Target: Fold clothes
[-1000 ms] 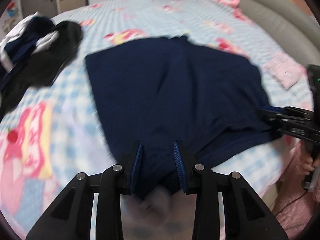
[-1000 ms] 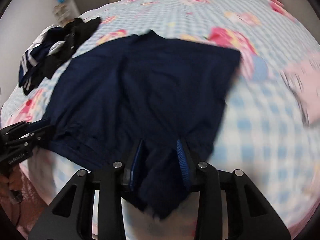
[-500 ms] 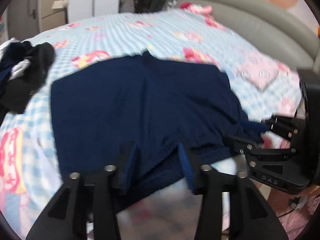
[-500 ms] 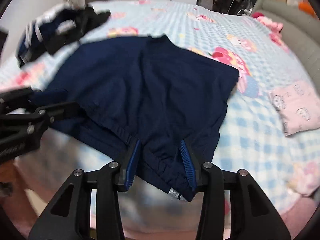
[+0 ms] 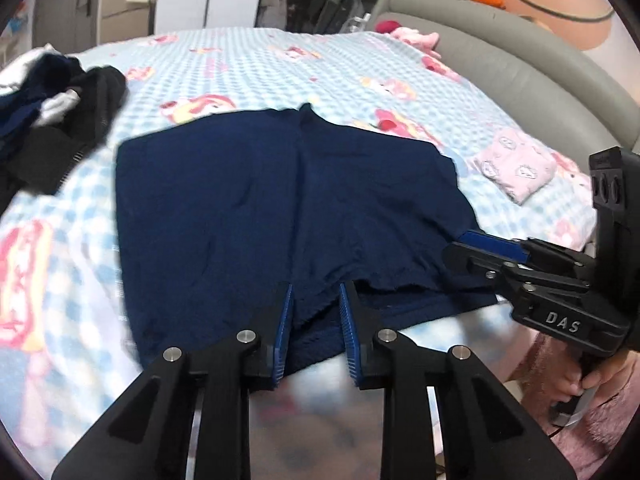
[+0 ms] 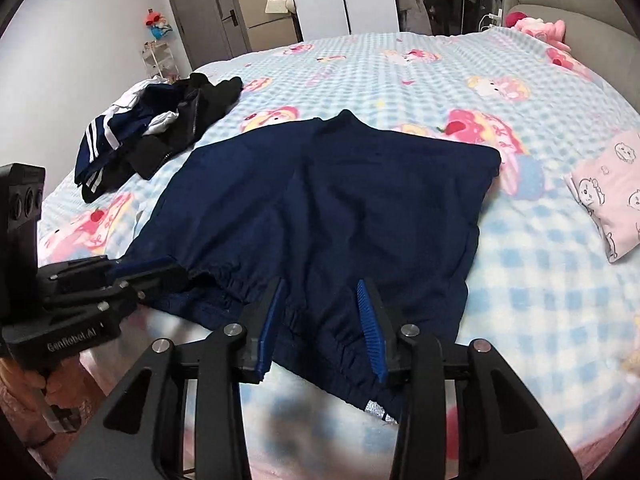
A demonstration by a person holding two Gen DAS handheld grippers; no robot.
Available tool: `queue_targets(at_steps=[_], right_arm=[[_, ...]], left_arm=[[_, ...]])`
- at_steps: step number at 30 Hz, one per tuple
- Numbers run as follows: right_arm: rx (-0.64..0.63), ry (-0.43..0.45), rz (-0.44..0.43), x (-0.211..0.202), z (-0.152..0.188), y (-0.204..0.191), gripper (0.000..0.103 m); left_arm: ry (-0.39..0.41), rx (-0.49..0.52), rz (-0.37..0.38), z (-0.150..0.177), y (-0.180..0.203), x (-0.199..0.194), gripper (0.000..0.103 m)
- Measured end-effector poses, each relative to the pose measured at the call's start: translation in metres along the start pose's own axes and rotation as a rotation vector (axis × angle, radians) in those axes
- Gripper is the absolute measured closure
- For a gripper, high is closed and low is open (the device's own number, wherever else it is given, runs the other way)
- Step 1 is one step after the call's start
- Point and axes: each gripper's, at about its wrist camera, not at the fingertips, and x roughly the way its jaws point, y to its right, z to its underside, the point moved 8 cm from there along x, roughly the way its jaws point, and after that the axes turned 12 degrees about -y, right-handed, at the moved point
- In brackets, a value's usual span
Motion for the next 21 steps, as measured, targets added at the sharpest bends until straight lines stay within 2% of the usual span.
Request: queue_targets(at_steps=[3,4,5,10,12,16,17,18,19,20,21], right_arm=[[-0.029,-0.030,-0.003,0.005,0.006,-0.006,0.064],[-0.038,-0.040,-0.004,0.007,0.007,-0.008,0.064],[-0.049,-0.050,0.001,0.009,0.010,-0.010,0.064],[-0.114,-0.080,0.086,0.020,0.018,-0.016,0.064],[-0.133,-0.075,0.086,0.018,0.017,-0.020,0.064],[-0.169,-0.044,0.084,0.010,0.016,-0.031,0.057],[-0.171,-0.030,0.072,0.006,0.014,-0.034,0.057],[-0.149,0.003,0.025,-0.002,0.010,-0.036,0.057],[-0.128,0.026,-0.020,-0.008,0.006,-0.038,0.057],[-0.114,0.017,-0.057,-0.008,0.003,-0.038,0.056],[-0.101,0.002,-0.083,-0.006,0.002,-0.038,0.056]], left_arm=[[-0.040,0.030,-0.063,0.001,-0.001,0.005,0.071],[-0.054,0.044,-0.081,-0.001,0.001,0.009,0.063],[-0.065,0.059,-0.099,-0.002,0.003,0.013,0.058],[-0.107,0.155,-0.168,-0.005,0.013,0.022,0.057],[-0.111,0.198,-0.200,-0.007,0.018,0.025,0.057],[-0.105,0.189,-0.188,-0.012,0.023,0.027,0.057],[-0.103,0.187,-0.185,-0.014,0.024,0.028,0.057],[-0.101,0.185,-0.182,-0.015,0.025,0.029,0.057],[-0.100,0.183,-0.179,-0.016,0.026,0.029,0.063],[-0.098,0.181,-0.176,-0.018,0.027,0.030,0.084],[-0.096,0.178,-0.173,-0.019,0.029,0.030,0.092]])
